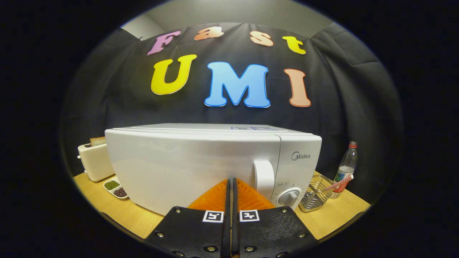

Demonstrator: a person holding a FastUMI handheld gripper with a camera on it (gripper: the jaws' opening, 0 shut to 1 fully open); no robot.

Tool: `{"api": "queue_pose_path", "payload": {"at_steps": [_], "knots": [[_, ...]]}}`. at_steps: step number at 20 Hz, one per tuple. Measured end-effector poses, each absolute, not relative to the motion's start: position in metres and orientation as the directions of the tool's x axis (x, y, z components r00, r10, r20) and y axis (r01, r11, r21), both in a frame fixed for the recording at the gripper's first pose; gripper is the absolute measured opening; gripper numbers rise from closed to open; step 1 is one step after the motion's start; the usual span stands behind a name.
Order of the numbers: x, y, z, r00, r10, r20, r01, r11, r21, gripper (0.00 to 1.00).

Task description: Open the microwave, put the food inside, and close the microwave door.

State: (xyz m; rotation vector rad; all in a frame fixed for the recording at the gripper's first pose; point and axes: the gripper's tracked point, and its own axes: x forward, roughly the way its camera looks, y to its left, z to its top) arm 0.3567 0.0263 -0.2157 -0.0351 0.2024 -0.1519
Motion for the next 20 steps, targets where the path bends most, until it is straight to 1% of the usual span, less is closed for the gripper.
{"api": "queue_pose_path", "payload": {"at_steps": [2, 5, 10, 14, 20], "knots": [[0.355, 0.026, -0.216, 0.968, -0.151, -0.199, 0.141, 0.988, -0.068, 0.02], [0.346, 0.028, -0.224, 0.961, -0.127, -0.247, 0.127, 0.992, -0.019, 0.02], [0.309, 0.029, -0.207, 0.97, -0.101, -0.223, 0.093, 0.995, -0.049, 0.02], [0.252, 0.041, -0.177, 0.98, -0.043, -0.196, 0.04, 0.999, -0.019, 0.02], [0.14, 0.043, -0.124, 0.995, 0.003, -0.095, -0.001, 1.0, 0.021, 0.02]]}}
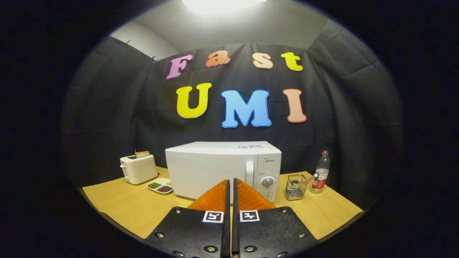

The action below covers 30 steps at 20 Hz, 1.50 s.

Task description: Open the microwave, put the food inside, and close the microwave door.

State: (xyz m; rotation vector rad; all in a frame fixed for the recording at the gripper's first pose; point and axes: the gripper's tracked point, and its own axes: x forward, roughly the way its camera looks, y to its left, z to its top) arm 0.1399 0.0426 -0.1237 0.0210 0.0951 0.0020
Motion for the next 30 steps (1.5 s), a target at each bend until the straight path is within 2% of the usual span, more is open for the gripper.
{"api": "queue_pose_path", "payload": {"at_steps": [3, 8, 17, 19, 21, 22, 23, 30], "knots": [[0.082, 0.037, -0.108, 0.996, 0.052, -0.071, -0.049, 0.998, 0.036, 0.02], [0.035, 0.017, -0.057, 1.0, 0.021, 0.019, -0.02, 0.999, -0.035, 0.02], [0.002, 0.011, -0.049, 1.0, 0.025, -0.01, -0.025, 0.998, -0.059, 0.02], [-0.003, 0.012, -0.041, 0.999, 0.027, 0.02, -0.026, 0.998, -0.063, 0.31], [-0.005, 0.01, -0.038, 1.0, 0.008, 0.03, -0.006, 0.998, -0.064, 0.67], [-0.008, 0.01, -0.041, 1.0, 0.006, 0.018, -0.005, 0.997, -0.071, 0.89], [-0.008, 0.013, -0.044, 1.0, 0.007, 0.011, -0.007, 0.997, -0.079, 0.99], [-0.005, 0.013, -0.045, 1.0, 0.008, 0.008, -0.007, 0.997, -0.083, 0.97]]}}
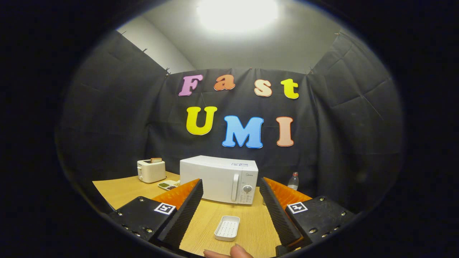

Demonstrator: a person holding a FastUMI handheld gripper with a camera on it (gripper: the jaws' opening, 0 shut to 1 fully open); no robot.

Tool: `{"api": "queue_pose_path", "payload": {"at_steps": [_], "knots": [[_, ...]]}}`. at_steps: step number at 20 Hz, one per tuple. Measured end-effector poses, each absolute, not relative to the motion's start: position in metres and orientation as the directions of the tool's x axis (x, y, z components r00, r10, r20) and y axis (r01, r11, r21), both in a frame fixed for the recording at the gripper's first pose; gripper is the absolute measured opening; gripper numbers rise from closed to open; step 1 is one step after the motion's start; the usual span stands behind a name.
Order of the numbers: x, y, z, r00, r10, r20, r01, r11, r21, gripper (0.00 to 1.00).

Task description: Open the microwave, put the food inside, and close the microwave door.

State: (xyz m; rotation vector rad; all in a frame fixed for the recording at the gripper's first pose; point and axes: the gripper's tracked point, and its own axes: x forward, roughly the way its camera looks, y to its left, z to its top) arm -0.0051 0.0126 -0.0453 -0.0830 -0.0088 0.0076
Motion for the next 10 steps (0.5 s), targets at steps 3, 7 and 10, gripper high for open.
{"api": "queue_pose_path", "payload": {"at_steps": [3, 7, 10], "knots": [[-0.0036, 0.0114, -0.0467, 1.0, 0.005, 0.007, -0.004, 0.997, -0.078, 0.97], [-0.0009, 0.0071, -0.0492, 1.0, -0.011, 0.002, 0.012, 0.996, -0.09, 0.97], [0.0002, 0.0066, -0.0495, 1.0, -0.012, 0.002, 0.012, 0.996, -0.085, 0.97]]}}
